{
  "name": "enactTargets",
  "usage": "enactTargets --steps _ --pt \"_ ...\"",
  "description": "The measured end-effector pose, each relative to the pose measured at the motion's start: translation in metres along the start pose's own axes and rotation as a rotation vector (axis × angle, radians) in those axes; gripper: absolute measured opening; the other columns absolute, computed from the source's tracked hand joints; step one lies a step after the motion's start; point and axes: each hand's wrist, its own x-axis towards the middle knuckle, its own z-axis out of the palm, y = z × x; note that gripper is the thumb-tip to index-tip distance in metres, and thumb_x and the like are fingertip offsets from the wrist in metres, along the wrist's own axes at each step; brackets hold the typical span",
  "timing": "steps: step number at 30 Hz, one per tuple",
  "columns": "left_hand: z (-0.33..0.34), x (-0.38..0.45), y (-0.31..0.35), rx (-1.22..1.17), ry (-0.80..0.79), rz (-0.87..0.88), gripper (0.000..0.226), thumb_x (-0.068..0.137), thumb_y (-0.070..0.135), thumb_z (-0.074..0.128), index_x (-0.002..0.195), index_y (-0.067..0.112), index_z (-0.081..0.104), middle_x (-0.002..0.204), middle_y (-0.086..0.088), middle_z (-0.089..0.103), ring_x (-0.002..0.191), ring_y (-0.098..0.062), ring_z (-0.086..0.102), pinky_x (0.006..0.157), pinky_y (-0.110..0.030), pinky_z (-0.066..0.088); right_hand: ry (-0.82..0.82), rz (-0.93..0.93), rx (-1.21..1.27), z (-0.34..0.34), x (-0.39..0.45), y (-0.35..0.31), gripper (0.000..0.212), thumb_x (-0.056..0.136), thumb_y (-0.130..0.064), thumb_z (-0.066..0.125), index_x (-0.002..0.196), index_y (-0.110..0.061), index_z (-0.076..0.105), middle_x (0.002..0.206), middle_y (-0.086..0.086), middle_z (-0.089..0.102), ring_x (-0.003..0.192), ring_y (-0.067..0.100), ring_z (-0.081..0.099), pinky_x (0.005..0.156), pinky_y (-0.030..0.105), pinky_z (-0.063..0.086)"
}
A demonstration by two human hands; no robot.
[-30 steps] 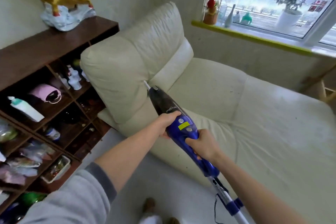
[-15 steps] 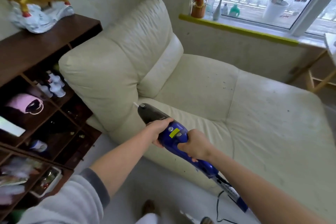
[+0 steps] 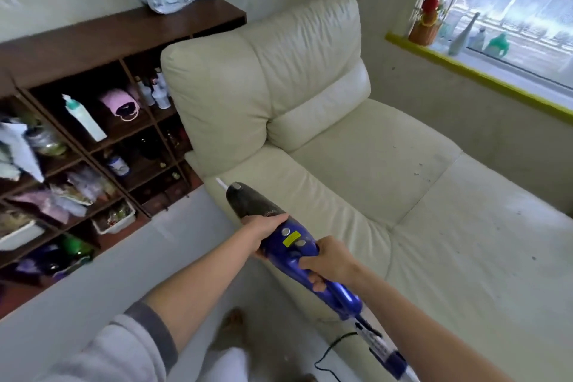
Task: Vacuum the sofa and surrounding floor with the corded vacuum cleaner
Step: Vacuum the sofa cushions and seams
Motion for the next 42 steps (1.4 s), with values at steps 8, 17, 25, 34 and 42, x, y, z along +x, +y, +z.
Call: enactTargets --steps 8,17,25,34,42 --pt "-0.020 -0.002 0.008 -0.098 0.017 -0.016 0.077 0.067 0.049 0.080 0.128 0.013 0.050 0.110 -0.010 0.067 0.080 -0.027 0.066 0.045 -0.030 0.051 0.019 -0.045 -0.171 0.011 0.009 -0.029 0.035 0.084 -0.014 0.051 0.050 -0.009 0.048 0.032 -0.003 0.049 0.030 0.008 0.043 0.053 0.018 0.044" --pt "-0.040 0.022 0.021 -0.302 -0.125 -0.144 0.064 0.076 0.060 0.067 0.120 0.016 0.055 0.117 -0.011 0.062 0.100 -0.037 0.061 0.066 -0.053 0.056 0.156 -0.194 -0.838 0.044 0.040 -0.077 0.024 0.094 -0.015 0.050 0.115 -0.007 0.061 0.113 0.009 0.065 0.096 0.025 0.062 0.069 0.029 0.039" --pt "-0.047 0.045 0.036 -0.397 -0.131 -0.170 0.067 0.074 0.061 0.068 0.117 0.011 0.053 0.099 -0.012 0.064 0.085 -0.031 0.063 0.068 -0.044 0.054 0.137 -0.311 -1.178 0.044 0.052 -0.100 0.031 0.093 -0.002 0.050 0.124 -0.005 0.055 0.118 0.010 0.063 0.101 0.029 0.063 0.079 0.036 0.050" --pt "-0.038 0.060 0.030 -0.584 -0.076 -0.192 0.073 0.059 0.052 0.078 0.115 0.014 0.051 0.108 -0.014 0.065 0.094 -0.038 0.063 0.070 -0.058 0.055 -0.388 0.058 -0.694 -0.001 0.075 -0.103 0.039 0.097 -0.041 0.047 0.073 -0.011 0.052 0.063 0.003 0.053 0.047 0.015 0.046 0.055 0.024 0.042" --pt "-0.028 0.073 0.039 -0.709 -0.041 -0.207 0.088 0.039 0.048 0.084 0.115 0.017 0.053 0.106 -0.013 0.067 0.092 -0.040 0.064 0.066 -0.060 0.054 -0.073 -0.138 -0.963 -0.002 0.092 -0.087 0.033 0.097 -0.042 0.048 0.112 -0.016 0.060 0.088 0.000 0.055 0.081 0.018 0.049 0.078 0.029 0.040"
